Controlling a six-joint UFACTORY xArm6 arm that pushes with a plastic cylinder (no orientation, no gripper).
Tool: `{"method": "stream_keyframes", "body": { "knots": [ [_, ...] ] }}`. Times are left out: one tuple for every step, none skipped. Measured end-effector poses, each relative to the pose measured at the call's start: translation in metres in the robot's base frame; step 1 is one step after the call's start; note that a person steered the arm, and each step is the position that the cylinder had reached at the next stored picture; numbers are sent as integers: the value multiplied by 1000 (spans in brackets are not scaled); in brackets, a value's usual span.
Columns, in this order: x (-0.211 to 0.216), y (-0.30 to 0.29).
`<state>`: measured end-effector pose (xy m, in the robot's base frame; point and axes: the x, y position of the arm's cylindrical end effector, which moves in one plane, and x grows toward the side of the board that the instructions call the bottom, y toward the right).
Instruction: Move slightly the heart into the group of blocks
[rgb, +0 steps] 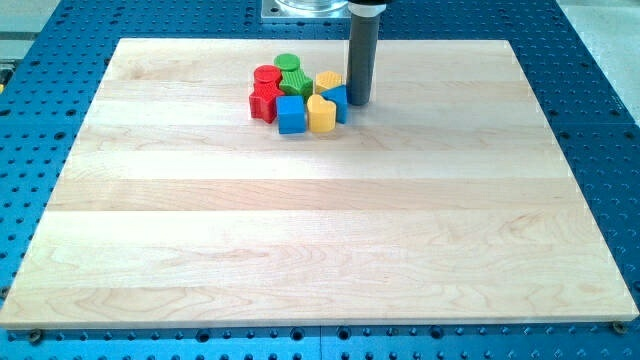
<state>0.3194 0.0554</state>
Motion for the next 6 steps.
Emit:
{"method": "stream_keyframes", "body": {
  "knots": [
    [0, 10],
    [0, 17],
    [14, 17],
    [78, -5],
    [87, -30],
    [53, -32]
  ]
}}
